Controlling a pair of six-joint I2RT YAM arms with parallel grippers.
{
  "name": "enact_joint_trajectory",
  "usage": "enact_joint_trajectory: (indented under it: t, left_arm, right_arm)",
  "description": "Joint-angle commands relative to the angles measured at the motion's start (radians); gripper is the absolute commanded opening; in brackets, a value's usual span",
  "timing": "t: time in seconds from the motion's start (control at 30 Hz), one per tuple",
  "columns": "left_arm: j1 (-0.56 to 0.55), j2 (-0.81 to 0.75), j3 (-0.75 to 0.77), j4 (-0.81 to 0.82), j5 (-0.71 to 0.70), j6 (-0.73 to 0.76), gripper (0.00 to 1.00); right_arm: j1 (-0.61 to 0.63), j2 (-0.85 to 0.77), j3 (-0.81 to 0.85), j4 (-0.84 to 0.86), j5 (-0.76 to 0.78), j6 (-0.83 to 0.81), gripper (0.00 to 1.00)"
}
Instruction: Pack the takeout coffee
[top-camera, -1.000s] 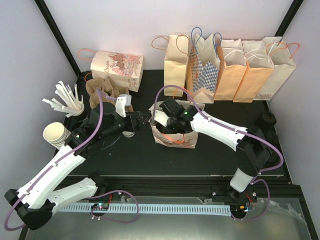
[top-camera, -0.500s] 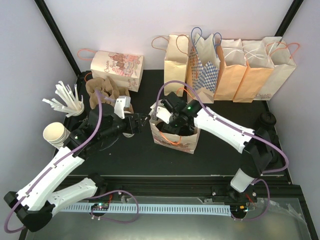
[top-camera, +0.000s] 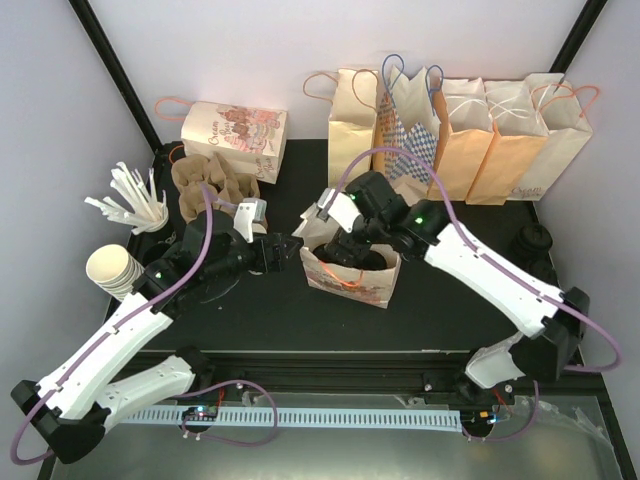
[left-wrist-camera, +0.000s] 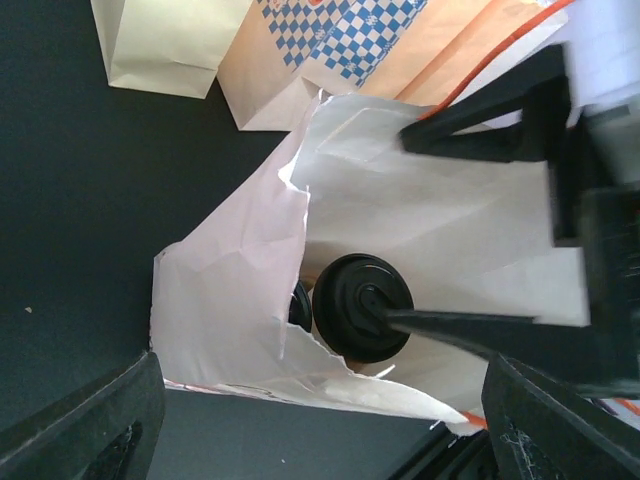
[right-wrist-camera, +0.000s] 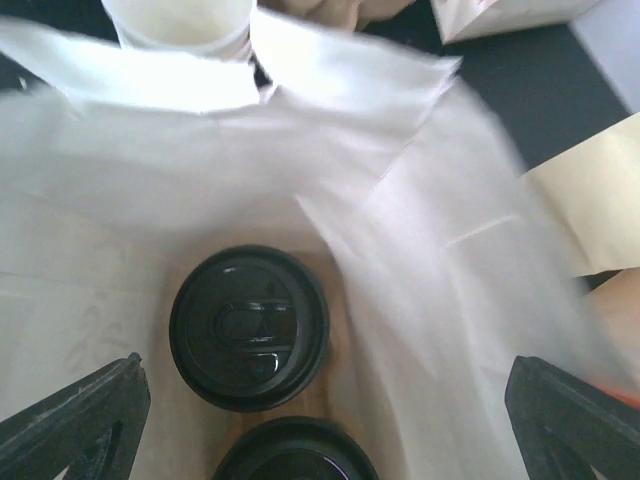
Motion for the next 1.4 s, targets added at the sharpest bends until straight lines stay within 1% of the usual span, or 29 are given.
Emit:
enact_joint_trajectory:
  t: [0.0,0.13,0.17,0.33,0.47,0.57,0.7,0.73,0.83,0.9,1.0,1.1,1.2,1.3,1.37]
  left_arm:
    - [0.009,-0.004,0.009,0.007,0.015,0.031,0.9]
    - [0.016,-0.001,0.037,-0.013,0.0,0.073,0.9]
    - [0.019,0.002,0.05,-0.023,-0.009,0.087,0.92]
    - [0.024,0.075,0.154,-0.107,-0.05,0.165,0.93]
    - [0.026,0.11,0.216,-0.135,-0.078,0.201,0.93]
    - [0.025,0.099,0.222,-0.127,-0.079,0.209,0.93]
    - [0.025,0.07,0.204,-0.112,-0.047,0.225,0.93]
    - [0.025,0.061,0.196,-0.107,-0.027,0.226,0.92]
    - [0.025,0.033,0.153,-0.074,0.063,0.212,0.9]
    - [0.025,0.017,0.12,-0.05,0.131,0.191,0.87]
    - [0.024,-0.013,0.053,0.003,0.23,0.136,0.82]
    - [0.015,-0.053,-0.022,0.094,0.312,0.054,0.78]
    - [-0.004,-0.097,-0.085,0.198,0.384,-0.062,0.77]
    - [-0.065,-0.135,-0.146,0.34,0.392,-0.222,0.78]
    - [-0.139,-0.159,-0.186,0.455,0.327,-0.314,0.79]
  right_arm:
    - [-0.003,-0.09,0.02,0.077,0.019,0.068,1.0]
    - [-0.004,-0.149,0.014,0.096,0.022,0.154,1.0]
    - [-0.004,-0.166,0.014,0.1,0.025,0.189,1.0]
    - [-0.003,-0.272,0.021,0.122,0.017,0.348,0.99]
    - [-0.004,-0.371,0.019,0.101,-0.004,0.392,1.0]
    - [-0.004,-0.428,0.023,0.054,0.038,0.399,1.0]
    - [-0.006,-0.477,0.024,-0.013,0.163,0.405,1.0]
    - [-0.013,-0.47,0.044,-0.038,0.178,0.411,1.0]
    - [-0.049,-0.404,0.152,-0.164,0.152,0.432,1.0]
    - [-0.065,-0.353,0.207,-0.208,0.133,0.433,0.99]
    - [-0.091,-0.285,0.263,-0.235,0.119,0.42,0.95]
    - [-0.128,-0.225,0.296,-0.232,0.103,0.407,0.86]
    - [-0.153,-0.158,0.327,-0.232,0.103,0.404,0.75]
    - [-0.16,-0.112,0.348,-0.222,0.143,0.411,0.68]
    - [-0.162,-0.094,0.357,-0.213,0.158,0.414,0.63]
